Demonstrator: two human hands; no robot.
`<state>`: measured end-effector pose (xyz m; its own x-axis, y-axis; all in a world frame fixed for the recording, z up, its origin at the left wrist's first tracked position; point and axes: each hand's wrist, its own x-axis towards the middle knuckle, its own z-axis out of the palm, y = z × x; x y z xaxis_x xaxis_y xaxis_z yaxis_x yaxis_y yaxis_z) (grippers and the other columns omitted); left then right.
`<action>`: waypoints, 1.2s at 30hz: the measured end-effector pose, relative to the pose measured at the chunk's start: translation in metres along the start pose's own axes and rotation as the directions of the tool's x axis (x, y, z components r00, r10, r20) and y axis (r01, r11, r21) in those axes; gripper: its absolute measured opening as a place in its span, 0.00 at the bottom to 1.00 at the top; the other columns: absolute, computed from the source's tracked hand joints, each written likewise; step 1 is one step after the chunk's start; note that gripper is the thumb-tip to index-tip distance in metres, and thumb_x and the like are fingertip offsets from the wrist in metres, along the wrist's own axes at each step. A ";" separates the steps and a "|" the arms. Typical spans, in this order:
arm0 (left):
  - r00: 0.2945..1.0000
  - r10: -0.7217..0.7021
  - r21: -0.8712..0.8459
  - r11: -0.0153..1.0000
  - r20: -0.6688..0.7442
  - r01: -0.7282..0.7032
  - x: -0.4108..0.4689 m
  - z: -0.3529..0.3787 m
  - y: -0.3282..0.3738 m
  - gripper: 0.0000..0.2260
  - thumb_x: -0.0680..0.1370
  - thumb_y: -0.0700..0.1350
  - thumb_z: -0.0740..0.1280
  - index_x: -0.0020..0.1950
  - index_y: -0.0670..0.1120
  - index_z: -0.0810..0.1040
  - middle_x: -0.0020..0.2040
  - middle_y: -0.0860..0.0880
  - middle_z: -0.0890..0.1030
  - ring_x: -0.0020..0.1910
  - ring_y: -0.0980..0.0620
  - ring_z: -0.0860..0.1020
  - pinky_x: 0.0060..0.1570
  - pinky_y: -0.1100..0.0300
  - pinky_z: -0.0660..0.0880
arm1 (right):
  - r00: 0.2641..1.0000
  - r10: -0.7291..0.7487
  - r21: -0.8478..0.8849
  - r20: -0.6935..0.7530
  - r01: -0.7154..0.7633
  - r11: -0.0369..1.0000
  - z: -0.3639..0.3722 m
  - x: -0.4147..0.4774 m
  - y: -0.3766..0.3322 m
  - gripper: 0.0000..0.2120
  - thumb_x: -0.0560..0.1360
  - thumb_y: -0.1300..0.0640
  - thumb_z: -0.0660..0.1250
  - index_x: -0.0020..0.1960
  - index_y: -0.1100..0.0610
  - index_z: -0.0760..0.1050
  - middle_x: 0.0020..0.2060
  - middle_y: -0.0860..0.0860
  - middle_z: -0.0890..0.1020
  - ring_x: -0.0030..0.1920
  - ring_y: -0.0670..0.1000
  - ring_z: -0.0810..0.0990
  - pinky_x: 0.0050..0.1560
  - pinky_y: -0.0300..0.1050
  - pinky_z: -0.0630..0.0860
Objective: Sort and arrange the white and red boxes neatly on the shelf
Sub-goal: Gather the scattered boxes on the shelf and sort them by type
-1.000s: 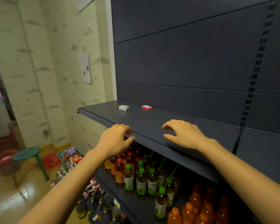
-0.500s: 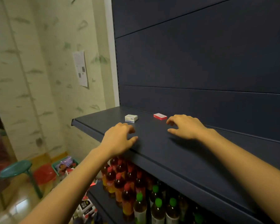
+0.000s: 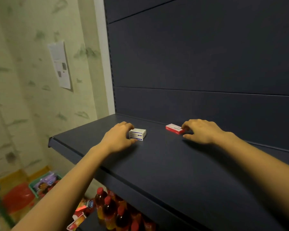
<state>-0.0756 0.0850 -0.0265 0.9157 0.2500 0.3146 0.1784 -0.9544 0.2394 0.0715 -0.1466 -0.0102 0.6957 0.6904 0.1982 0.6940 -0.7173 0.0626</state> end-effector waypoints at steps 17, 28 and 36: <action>0.833 0.451 -0.589 0.784 0.320 -0.198 0.115 0.016 -0.074 0.16 0.65 0.45 0.77 0.51 0.52 0.78 0.49 0.53 0.83 0.47 0.57 0.82 0.45 0.69 0.77 | 0.895 0.425 0.003 0.134 -0.430 0.903 0.025 0.058 -0.031 0.30 0.74 0.38 0.61 0.68 0.56 0.65 0.64 0.53 0.71 0.63 0.54 0.71 0.56 0.50 0.71; 0.779 0.622 -0.654 0.624 0.085 -0.427 0.130 -0.004 -0.043 0.17 0.61 0.45 0.79 0.47 0.52 0.80 0.46 0.55 0.83 0.43 0.58 0.82 0.46 0.68 0.79 | 0.838 0.543 0.012 0.053 -0.545 0.839 0.014 0.034 -0.045 0.25 0.75 0.40 0.60 0.65 0.55 0.67 0.61 0.53 0.71 0.61 0.54 0.71 0.53 0.50 0.70; 0.671 0.739 -0.640 0.490 -0.056 -0.592 0.115 -0.003 0.046 0.17 0.61 0.45 0.79 0.47 0.52 0.79 0.47 0.52 0.81 0.44 0.56 0.81 0.43 0.73 0.76 | 0.777 0.607 0.009 -0.168 -0.615 0.789 -0.039 -0.090 -0.030 0.22 0.74 0.40 0.62 0.62 0.52 0.68 0.58 0.48 0.72 0.53 0.47 0.71 0.45 0.45 0.71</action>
<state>0.0367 0.0706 0.0232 0.7267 -0.5283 0.4391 -0.6851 -0.5108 0.5193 -0.0186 -0.1909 0.0080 0.9306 0.0850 0.3560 0.1216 -0.9892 -0.0815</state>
